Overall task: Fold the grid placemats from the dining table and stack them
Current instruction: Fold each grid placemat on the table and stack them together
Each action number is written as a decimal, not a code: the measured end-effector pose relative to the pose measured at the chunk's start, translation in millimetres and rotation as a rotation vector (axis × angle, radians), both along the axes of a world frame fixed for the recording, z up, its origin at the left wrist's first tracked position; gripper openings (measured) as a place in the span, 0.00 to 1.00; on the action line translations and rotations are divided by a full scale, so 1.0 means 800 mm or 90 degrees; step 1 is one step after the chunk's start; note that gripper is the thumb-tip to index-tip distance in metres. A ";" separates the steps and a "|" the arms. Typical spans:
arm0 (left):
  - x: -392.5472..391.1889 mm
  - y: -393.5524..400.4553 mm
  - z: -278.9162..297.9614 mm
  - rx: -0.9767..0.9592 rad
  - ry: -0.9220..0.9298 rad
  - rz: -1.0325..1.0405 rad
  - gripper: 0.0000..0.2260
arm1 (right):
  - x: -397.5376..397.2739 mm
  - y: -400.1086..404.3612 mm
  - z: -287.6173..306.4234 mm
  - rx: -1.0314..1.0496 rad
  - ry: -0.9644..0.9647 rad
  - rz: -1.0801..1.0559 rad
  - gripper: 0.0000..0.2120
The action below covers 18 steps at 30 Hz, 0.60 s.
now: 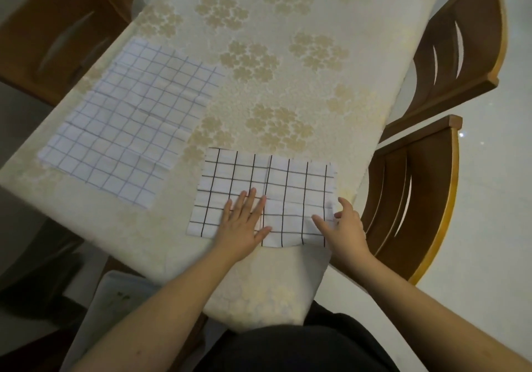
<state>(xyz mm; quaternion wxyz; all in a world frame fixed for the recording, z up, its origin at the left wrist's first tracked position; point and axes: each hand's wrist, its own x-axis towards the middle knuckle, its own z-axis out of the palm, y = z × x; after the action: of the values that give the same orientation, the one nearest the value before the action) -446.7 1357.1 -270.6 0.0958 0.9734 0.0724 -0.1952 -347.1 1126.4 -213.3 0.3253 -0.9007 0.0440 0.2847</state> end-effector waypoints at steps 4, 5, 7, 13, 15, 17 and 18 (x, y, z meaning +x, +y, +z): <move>-0.002 0.002 -0.002 -0.003 -0.011 0.008 0.39 | -0.021 -0.010 -0.007 0.035 0.083 -0.072 0.42; -0.002 0.002 -0.002 0.001 -0.004 0.010 0.42 | -0.028 -0.013 -0.008 0.039 0.092 -0.075 0.42; -0.001 0.002 -0.001 0.006 0.015 0.009 0.46 | -0.042 -0.019 -0.013 0.038 0.103 -0.073 0.42; -0.002 0.004 0.002 -0.010 0.022 -0.008 0.47 | -0.062 -0.024 -0.025 -0.059 0.086 -0.069 0.28; -0.003 0.004 0.002 -0.009 0.017 -0.011 0.47 | -0.063 -0.025 -0.029 -0.072 0.082 -0.095 0.26; -0.003 0.004 0.002 -0.013 0.010 -0.012 0.47 | -0.064 -0.024 -0.031 -0.085 0.076 -0.114 0.26; -0.003 0.004 0.003 -0.017 0.009 -0.012 0.46 | -0.066 -0.022 -0.028 -0.094 0.060 -0.124 0.27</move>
<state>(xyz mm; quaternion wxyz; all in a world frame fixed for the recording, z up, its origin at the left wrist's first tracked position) -448.8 1360.2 -268.4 0.1061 0.9713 0.0610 -0.2040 -400.0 1108.6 -235.6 0.2816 -0.8994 0.1673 0.2897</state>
